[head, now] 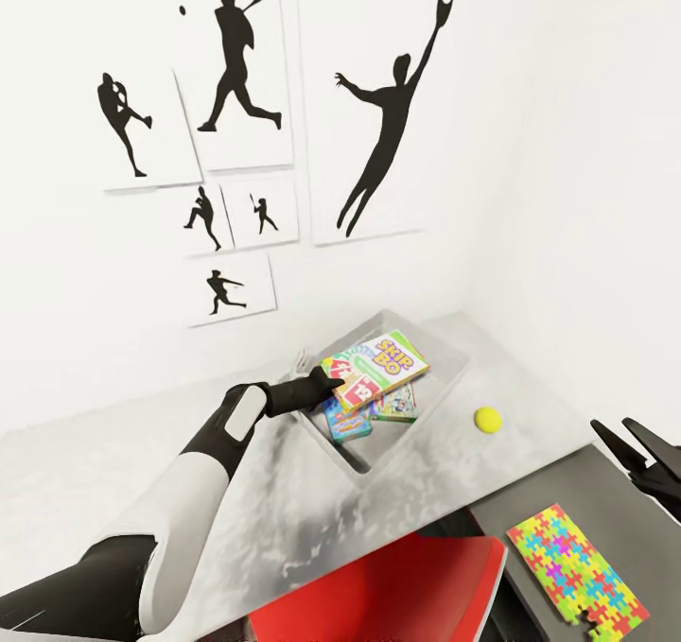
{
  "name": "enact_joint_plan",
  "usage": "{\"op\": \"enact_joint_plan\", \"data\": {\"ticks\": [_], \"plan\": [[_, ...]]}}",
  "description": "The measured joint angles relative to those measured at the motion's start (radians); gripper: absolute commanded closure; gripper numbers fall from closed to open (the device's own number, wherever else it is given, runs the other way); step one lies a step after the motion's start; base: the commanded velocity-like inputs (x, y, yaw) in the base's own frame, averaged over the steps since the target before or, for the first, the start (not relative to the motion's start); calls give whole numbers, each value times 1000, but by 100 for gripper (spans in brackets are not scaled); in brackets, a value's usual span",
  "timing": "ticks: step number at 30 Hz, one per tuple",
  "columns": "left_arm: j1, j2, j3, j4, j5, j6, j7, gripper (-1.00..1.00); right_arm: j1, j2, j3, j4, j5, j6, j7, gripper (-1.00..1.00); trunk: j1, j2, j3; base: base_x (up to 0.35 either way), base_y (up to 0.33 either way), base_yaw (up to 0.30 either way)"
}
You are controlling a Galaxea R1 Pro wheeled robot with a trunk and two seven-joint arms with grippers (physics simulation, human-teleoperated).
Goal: Put all the toys in the child's room - the three board games (two on the bed and one on the table), the two jigsaw puzzles on the table, and the tennis ball on the table - inside the toy box on the table in the child's room.
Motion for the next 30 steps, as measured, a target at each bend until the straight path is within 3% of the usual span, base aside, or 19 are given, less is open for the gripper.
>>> {"op": "enact_joint_plan", "data": {"ticks": [11,23,28,30], "plan": [[-1,0,1,0,0,70,3,100,0,1,1,0,0,-1,0,-100,0,0,-18,0,0,0],[-3,2,4,0,-2,71,2,100,0,2,1,0,0,-2,0,-100,0,0,-37,0,0,0],[-3,2,91,-2,-4,61,4,100,0,3,1,0,0,-4,1,-100,0,0,-45,0,0,0],[-3,1,108,-5,-3,60,4,100,0,3,1,0,0,-4,1,-100,0,0,-49,0,0,0]]}}
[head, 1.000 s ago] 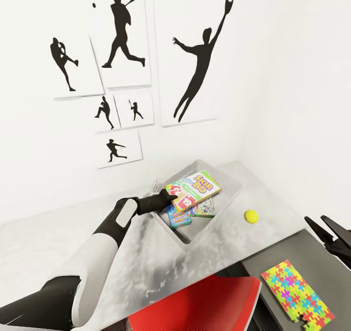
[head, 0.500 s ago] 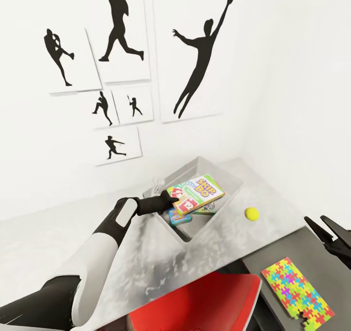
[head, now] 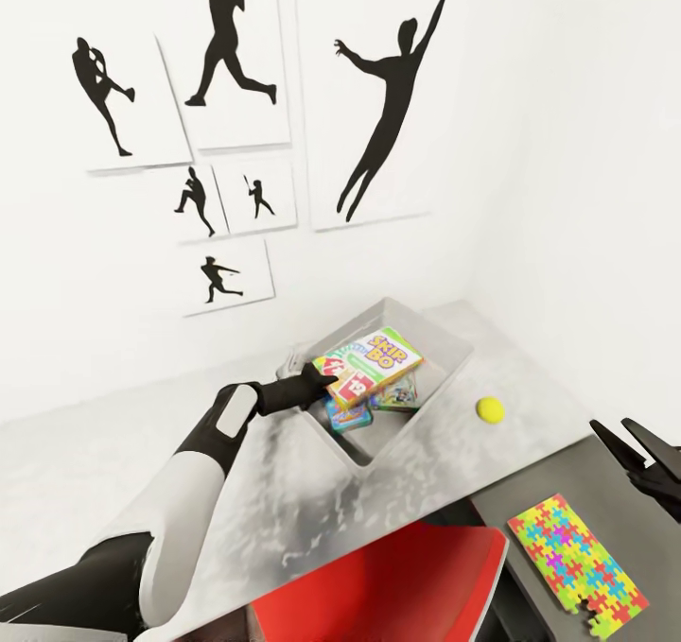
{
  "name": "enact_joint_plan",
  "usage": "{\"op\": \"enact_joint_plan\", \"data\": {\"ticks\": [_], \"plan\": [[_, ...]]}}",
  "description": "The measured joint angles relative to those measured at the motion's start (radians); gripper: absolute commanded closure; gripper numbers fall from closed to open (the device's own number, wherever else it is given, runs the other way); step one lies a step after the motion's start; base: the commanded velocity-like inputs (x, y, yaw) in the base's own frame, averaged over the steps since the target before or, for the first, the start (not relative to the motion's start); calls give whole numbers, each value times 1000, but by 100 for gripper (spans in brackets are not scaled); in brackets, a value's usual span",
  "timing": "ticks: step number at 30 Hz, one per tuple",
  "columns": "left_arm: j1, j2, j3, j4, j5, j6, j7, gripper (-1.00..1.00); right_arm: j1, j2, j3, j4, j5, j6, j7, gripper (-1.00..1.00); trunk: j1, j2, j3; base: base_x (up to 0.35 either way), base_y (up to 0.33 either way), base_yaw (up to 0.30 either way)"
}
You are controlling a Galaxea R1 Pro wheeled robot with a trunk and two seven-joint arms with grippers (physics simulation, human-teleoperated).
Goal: Put all the toys in the child's room - the three board games (two on the bed and one on the table), the two jigsaw puzzles on the table, and the tennis ball on the table - inside the toy box on the table in the child's room.
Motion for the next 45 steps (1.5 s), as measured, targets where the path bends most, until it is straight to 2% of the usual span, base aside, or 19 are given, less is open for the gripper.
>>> {"op": "enact_joint_plan", "data": {"ticks": [8,16,17,19,21,28,33,40,45], "plan": [[0,-3,18,-11,26,3,29,100,0,2,0,0,0,-1,0,-100,0,-1,-7,0,0,0],[0,-4,18,-20,13,1,34,100,0,3,1,0,0,-4,1,-100,0,0,-8,0,0,0],[0,-4,18,-25,3,-1,34,-100,0,3,1,0,0,-5,1,-100,0,0,-8,0,0,0],[0,-4,19,-34,16,3,32,-100,0,4,0,0,0,-6,1,-100,0,0,-7,0,0,0],[0,-4,18,-38,6,2,34,-100,0,4,0,0,0,-6,2,-100,0,0,-8,0,0,0],[0,-4,18,-43,3,6,31,-100,0,4,1,0,0,-6,2,-100,0,0,-8,0,0,0],[0,-3,19,-86,4,22,30,-100,0,5,1,0,0,-6,2,-100,0,0,-8,0,0,0],[1,3,18,-150,7,182,32,-100,0,7,1,0,0,-6,2,-100,0,0,-8,0,0,0],[5,6,15,-197,9,225,33,-100,0,7,1,0,0,-6,2,-100,0,0,-8,0,0,0]]}}
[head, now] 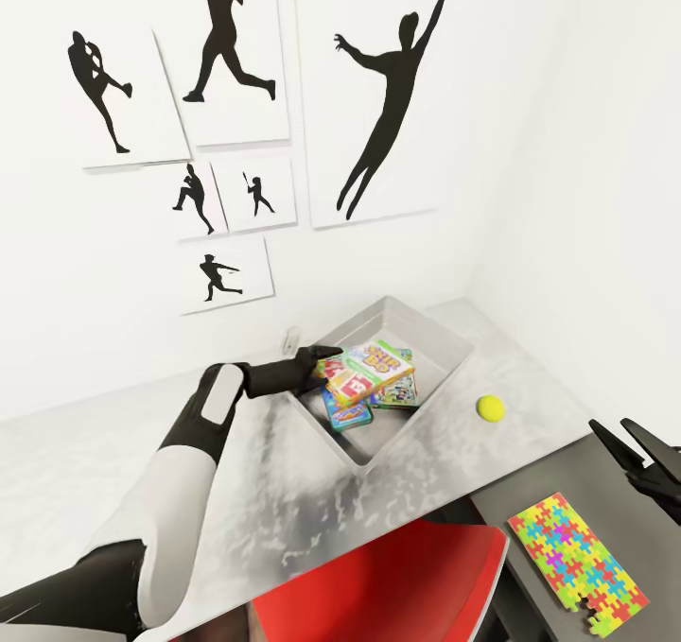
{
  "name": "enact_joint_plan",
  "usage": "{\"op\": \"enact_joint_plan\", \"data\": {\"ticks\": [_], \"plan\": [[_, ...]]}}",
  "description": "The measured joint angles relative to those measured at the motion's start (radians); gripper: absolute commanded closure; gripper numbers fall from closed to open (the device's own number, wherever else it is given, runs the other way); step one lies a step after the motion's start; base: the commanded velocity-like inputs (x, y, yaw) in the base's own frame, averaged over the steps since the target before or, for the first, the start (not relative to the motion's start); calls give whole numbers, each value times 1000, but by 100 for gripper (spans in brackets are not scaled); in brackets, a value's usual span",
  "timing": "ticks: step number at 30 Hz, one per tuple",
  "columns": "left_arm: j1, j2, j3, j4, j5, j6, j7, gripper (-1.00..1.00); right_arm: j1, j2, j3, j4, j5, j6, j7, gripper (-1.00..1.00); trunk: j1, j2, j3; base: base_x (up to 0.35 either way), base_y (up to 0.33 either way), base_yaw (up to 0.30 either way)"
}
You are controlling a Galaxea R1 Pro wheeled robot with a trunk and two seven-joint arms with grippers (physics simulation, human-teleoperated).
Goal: Put all the toys in the child's room - the three board games (two on the bed and one on the table), the two jigsaw puzzles on the table, and the tennis ball on the table - inside the toy box on the table in the child's room.
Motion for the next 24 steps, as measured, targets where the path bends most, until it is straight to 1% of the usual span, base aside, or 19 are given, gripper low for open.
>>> {"op": "enact_joint_plan", "data": {"ticks": [9,13,15,16,17,18,19,20,21,22,24], "plan": [[6,3,-1,-10,0,11,-9,-100,0,0,0,0,0,0,0,-100,0,0,0,0,0,0],[7,26,-7,-11,2,10,-12,-100,0,0,0,-1,0,-1,0,-100,0,0,0,0,0,0],[8,42,-9,-12,12,10,-16,-100,0,0,0,0,1,-1,0,-100,0,0,0,0,0,0],[10,56,-10,-17,16,10,-29,-100,0,0,0,0,1,-1,0,-100,0,0,0,0,0,0],[15,73,-14,-28,19,11,-56,-100,0,0,0,0,1,-1,0,-100,0,0,0,0,0,0],[24,93,-25,-50,21,11,-100,-100,0,0,0,0,1,-1,0,-100,0,0,0,0,0,0],[38,116,-44,-81,22,12,-159,-100,0,0,-1,0,1,-1,0,-100,0,0,0,0,0,0],[57,145,-69,-122,20,12,-227,-100,0,0,-1,0,1,-1,0,-100,0,0,0,0,0,0],[77,179,-97,-166,16,13,-297,-100,0,0,-1,0,2,-1,0,-100,0,0,0,0,0,0],[97,219,-126,-207,13,13,-361,-100,0,0,0,0,2,-1,0,-100,0,0,0,0,0,0],[134,311,-160,-273,9,13,-469,-100,0,0,0,0,2,-1,0,-100,0,0,0,0,0,0]]}}
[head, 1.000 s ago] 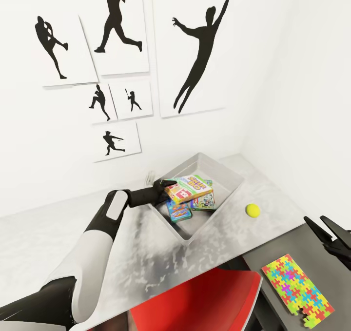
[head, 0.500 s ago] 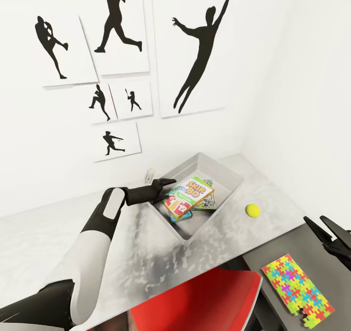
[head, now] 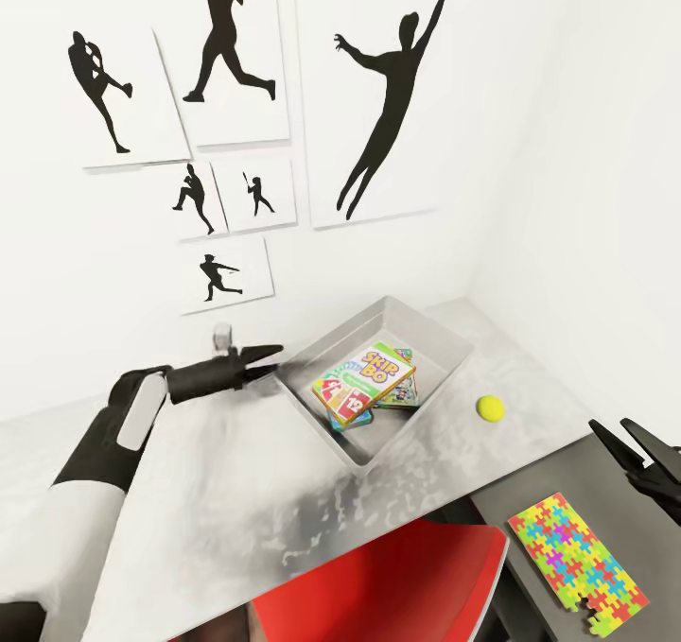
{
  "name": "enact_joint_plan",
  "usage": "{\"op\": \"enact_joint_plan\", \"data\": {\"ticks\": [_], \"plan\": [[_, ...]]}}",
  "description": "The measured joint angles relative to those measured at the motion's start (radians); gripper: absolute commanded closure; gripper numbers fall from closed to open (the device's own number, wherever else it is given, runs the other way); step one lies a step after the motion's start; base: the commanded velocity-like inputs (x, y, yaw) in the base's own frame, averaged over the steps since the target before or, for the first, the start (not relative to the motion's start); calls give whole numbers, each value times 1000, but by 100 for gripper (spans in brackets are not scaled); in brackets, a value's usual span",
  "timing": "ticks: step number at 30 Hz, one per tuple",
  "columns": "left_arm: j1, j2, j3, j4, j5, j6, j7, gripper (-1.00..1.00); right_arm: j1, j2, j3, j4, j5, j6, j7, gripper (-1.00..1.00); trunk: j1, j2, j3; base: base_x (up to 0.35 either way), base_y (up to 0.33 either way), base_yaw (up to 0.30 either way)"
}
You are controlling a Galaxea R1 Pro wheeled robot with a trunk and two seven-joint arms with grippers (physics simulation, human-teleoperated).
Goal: Put all the toys in the child's room - the three board games (two on the bed and one on the table), the two jigsaw puzzles on the table, and the tennis ball on the table - inside the toy box on the table in the child's room.
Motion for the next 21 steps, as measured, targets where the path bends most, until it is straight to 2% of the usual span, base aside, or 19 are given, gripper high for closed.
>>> {"op": "enact_joint_plan", "data": {"ticks": [3,6,7,9,10,12,13,14,15,16,17,19,21], "plan": [[52,136,-16,-47,-2,-1,-128,-100,0,1,0,0,0,0,0,-100,0,0,0,0,0,0],[109,267,-18,-59,-7,-10,-242,-100,0,2,0,0,0,-1,0,-100,0,0,0,0,0,0],[131,304,-19,-57,-8,-20,-275,-100,0,3,0,0,0,-1,0,-100,0,0,0,0,0,0],[181,362,-18,-49,-8,-56,-337,-100,0,4,0,-1,0,-2,0,-100,0,0,0,0,0,0],[208,381,-15,-44,-8,-82,-367,-100,0,4,1,-1,1,-2,0,-100,0,0,0,0,0,0],[260,404,-3,-30,-8,-132,-427,-100,0,4,2,-1,1,-3,0,-100,0,0,0,0,0,-29],[283,411,9,-22,-6,-152,-458,-100,0,5,2,-1,1,-3,0,-100,0,0,0,0,0,-118],[307,417,41,-14,-4,-173,-508,-100,0,5,2,0,2,-3,0,-100,0,0,1,0,0,-137],[314,418,55,-13,-3,-178,-527,-100,0,5,2,0,2,-3,0,-100,0,0,2,0,0,-175],[327,421,97,-10,-7,-186,-590,-100,0,5,2,1,6,-3,0,-100,0,0,3,-16,0,-189],[336,422,120,-8,-11,-189,-633,-100,0,6,2,0,11,-3,0,-100,0,0,4,-61,0,-198],[349,423,145,-7,-21,-194,-697,-100,0,7,4,0,24,-3,1,-100,0,0,6,-148,37,-206],[354,424,158,-7,-29,-195,-728,-100,0,15,4,0,30,-2,1,-100,0,0,9,-193,76,-212]]}}
